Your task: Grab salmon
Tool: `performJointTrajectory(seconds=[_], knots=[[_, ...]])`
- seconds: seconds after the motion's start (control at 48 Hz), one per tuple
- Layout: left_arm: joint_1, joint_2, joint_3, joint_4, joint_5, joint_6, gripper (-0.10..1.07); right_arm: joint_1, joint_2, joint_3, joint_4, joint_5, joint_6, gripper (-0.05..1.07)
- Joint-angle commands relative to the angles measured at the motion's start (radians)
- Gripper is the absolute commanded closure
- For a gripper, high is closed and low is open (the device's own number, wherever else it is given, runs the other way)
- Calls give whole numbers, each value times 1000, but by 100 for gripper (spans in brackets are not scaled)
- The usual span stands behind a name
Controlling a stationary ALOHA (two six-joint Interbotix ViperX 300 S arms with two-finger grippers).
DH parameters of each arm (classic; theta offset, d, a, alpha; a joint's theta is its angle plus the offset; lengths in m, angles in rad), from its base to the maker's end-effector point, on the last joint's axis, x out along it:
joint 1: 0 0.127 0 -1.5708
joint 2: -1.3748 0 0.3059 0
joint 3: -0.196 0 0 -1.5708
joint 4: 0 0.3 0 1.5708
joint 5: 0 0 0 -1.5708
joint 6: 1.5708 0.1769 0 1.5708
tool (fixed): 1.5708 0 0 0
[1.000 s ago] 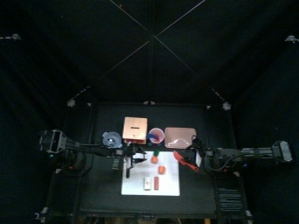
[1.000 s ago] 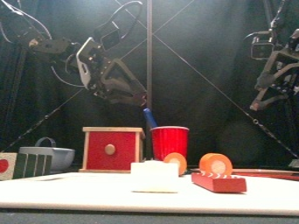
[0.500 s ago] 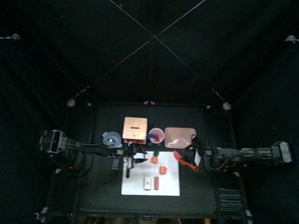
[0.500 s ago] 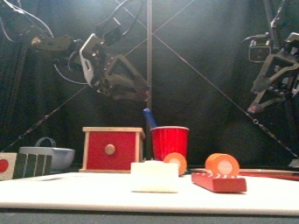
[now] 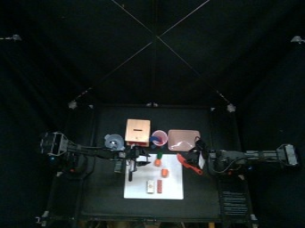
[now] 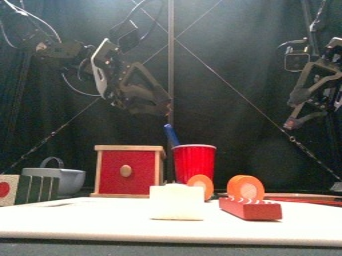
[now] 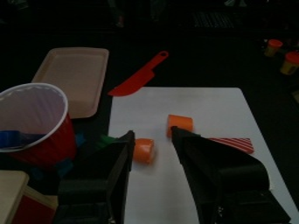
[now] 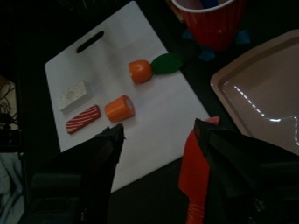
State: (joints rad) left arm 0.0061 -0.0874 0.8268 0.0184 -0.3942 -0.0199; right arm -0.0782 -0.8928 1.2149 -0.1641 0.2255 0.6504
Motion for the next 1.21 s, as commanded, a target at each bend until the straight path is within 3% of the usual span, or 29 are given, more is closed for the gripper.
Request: performJointTrajectory(seconds=[0.0, 0.375, 0.688, 1.188], knots=[[3, -9, -25, -2, -11, 0, 19, 3, 11, -14, 12, -6, 2, 7], [2, -8, -15, -3, -11, -2, 19, 87, 40, -21, 60, -21, 2, 7], [6, -8, -17, -3, -12, 0, 19, 209, 235, -121, 229, -28, 3, 7], [8, -5, -12, -3, -9, 0, 19, 290, 499, -278, 518, -18, 6, 7]])
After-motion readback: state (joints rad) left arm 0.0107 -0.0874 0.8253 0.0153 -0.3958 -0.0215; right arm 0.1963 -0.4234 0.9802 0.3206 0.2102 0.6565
